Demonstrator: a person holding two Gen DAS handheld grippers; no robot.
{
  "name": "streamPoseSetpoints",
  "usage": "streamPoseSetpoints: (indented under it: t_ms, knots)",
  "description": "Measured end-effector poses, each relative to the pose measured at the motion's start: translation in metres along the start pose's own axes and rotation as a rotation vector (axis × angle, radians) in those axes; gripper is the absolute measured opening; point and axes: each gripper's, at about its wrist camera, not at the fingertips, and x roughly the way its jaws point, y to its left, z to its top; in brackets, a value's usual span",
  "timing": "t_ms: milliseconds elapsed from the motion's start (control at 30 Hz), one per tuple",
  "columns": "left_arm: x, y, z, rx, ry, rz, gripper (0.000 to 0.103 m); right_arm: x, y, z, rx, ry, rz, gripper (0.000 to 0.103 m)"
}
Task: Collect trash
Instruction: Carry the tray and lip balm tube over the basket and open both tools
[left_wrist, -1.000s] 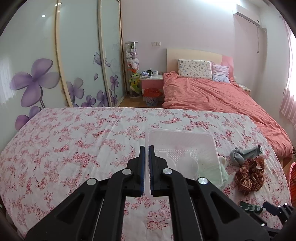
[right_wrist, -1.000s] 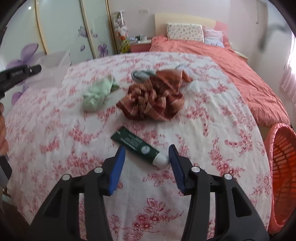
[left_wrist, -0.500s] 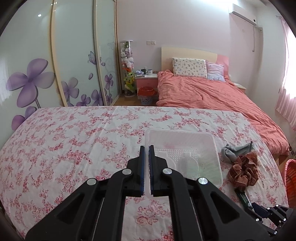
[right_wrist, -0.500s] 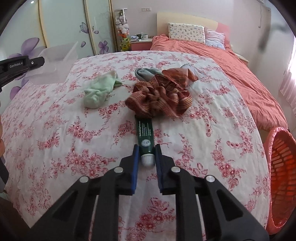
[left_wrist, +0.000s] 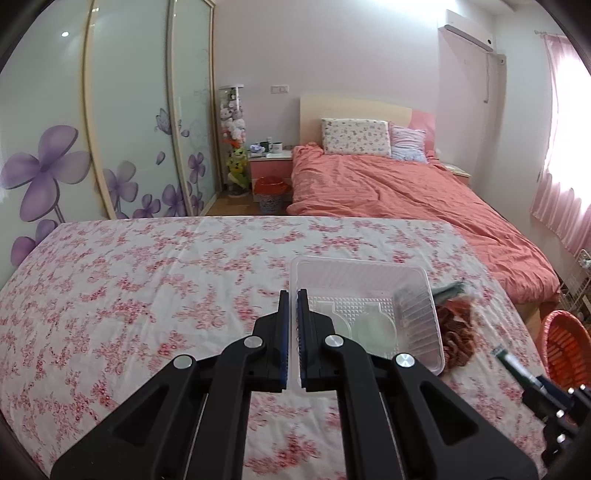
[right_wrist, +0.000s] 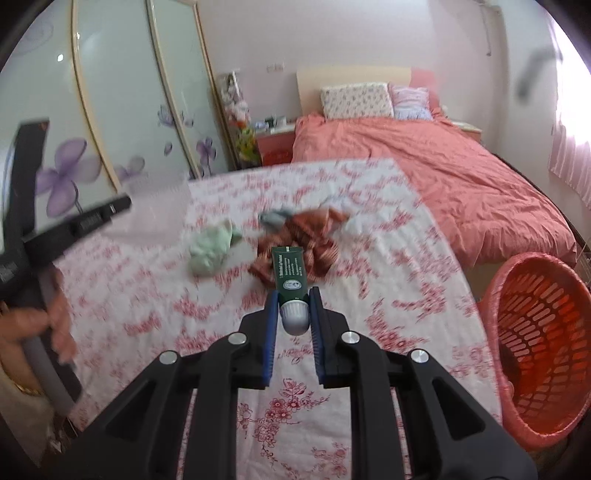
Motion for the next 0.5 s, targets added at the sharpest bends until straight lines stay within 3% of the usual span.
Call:
streamPoseSetpoints:
  t_ms: [200, 500]
  knots:
    - [-0.011, -0.025, 0.002, 0.014, -0.012, -0.048, 0.004, -0.033, -0.021, 0.011, 0.044, -0.108, -0.061, 0.017]
    - [-0.025, -0.076, 0.004, 0.056, -0.026, -0.151, 0.004, -0.069, -0.067, 0.014, 0.136, -0.194, -0.148, 0.017]
